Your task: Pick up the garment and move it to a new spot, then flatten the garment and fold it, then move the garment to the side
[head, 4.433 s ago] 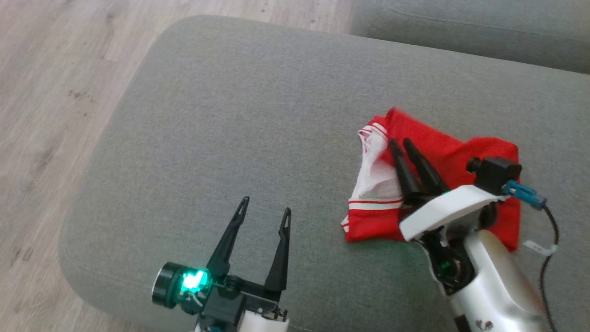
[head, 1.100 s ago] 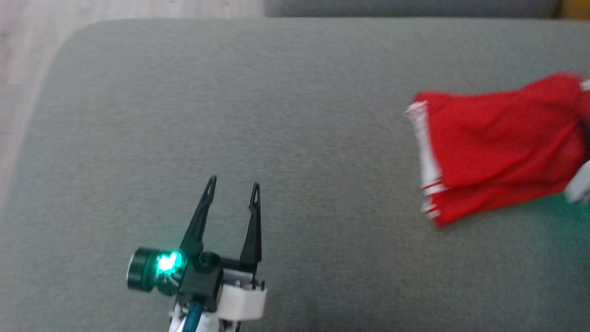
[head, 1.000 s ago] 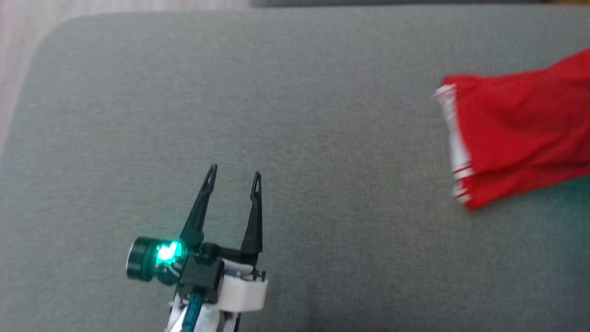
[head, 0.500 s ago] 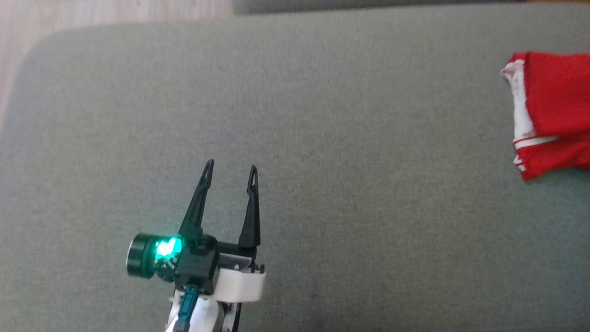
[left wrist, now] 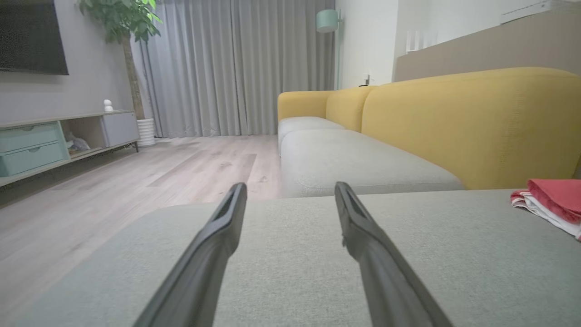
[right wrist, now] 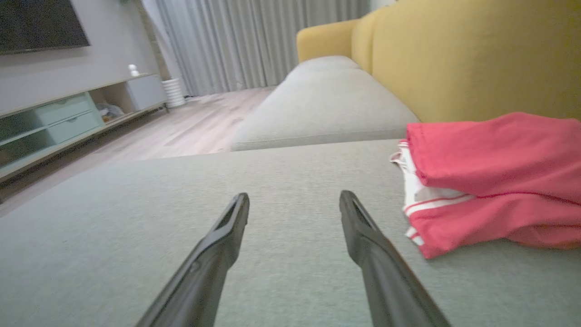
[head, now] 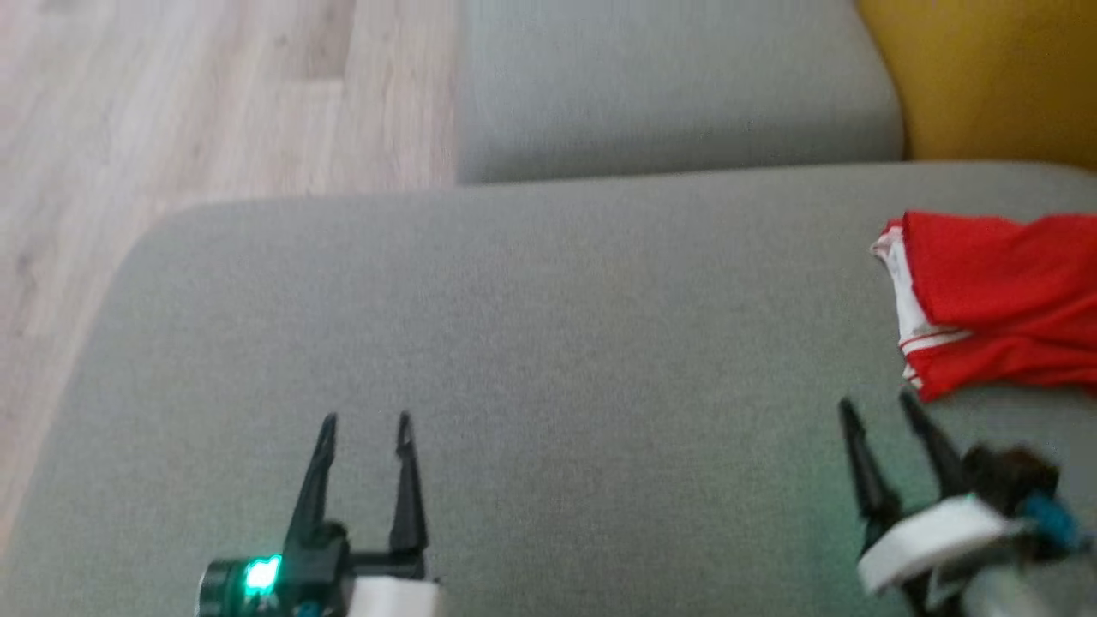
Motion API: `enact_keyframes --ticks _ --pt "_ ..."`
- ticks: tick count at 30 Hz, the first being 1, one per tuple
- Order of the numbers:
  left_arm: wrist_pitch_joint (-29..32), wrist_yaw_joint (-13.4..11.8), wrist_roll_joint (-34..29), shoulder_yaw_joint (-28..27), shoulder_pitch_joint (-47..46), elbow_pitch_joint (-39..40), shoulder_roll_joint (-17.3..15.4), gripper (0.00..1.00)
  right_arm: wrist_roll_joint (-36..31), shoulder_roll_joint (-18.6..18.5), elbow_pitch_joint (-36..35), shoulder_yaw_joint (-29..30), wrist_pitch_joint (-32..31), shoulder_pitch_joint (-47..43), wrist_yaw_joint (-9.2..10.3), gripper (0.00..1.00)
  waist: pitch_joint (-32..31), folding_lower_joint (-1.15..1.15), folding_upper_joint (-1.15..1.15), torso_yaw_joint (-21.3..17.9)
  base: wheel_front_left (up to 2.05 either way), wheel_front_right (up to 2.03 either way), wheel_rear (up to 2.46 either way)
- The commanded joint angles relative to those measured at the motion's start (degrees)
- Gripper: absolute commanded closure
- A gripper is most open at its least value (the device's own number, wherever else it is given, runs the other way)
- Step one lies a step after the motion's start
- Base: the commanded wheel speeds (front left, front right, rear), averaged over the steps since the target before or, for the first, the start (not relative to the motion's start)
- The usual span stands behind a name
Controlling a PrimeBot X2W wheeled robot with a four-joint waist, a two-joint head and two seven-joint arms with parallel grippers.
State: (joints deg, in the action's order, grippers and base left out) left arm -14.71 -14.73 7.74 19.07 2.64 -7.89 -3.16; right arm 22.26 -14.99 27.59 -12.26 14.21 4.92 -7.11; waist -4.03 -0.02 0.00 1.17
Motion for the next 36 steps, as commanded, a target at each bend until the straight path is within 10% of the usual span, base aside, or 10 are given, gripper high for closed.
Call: enact_keyframes --ticks 1,20,21,36 --pt "-0.29 -0.57 0.02 -2.51 -0.84 1.90 0.24 0.00 -1.66 -0.08 -3.32 0.07 0.78 0.64 -0.37 0.00 -1.28 0.02 0.00 -0.23 0.00 0.00 0.00" --pt "-0.29 1.65 -3.31 -5.06 4.21 1.27 0.25 0.00 -11.62 9.60 -17.70 6.14 0.78 -12.13 -0.37 0.00 -2.98 0.02 0.00 -1.54 0.00 0.00 0.00" --pt "0.03 1.70 -2.92 -2.62 6.04 -0.56 -0.03 1.00 -11.22 9.78 -15.48 7.11 0.09 -13.95 0.01 1.00 -2.99 0.02 0.00 -1.54 0.00 0.00 0.00" --pt "1.58 3.55 6.45 -4.02 5.48 -2.84 -0.50 1.00 -2.79 9.78 -13.26 7.78 -1.74 -12.82 -0.03 1.00 -2.27 0.02 0.00 -1.52 0.00 0.00 0.00"
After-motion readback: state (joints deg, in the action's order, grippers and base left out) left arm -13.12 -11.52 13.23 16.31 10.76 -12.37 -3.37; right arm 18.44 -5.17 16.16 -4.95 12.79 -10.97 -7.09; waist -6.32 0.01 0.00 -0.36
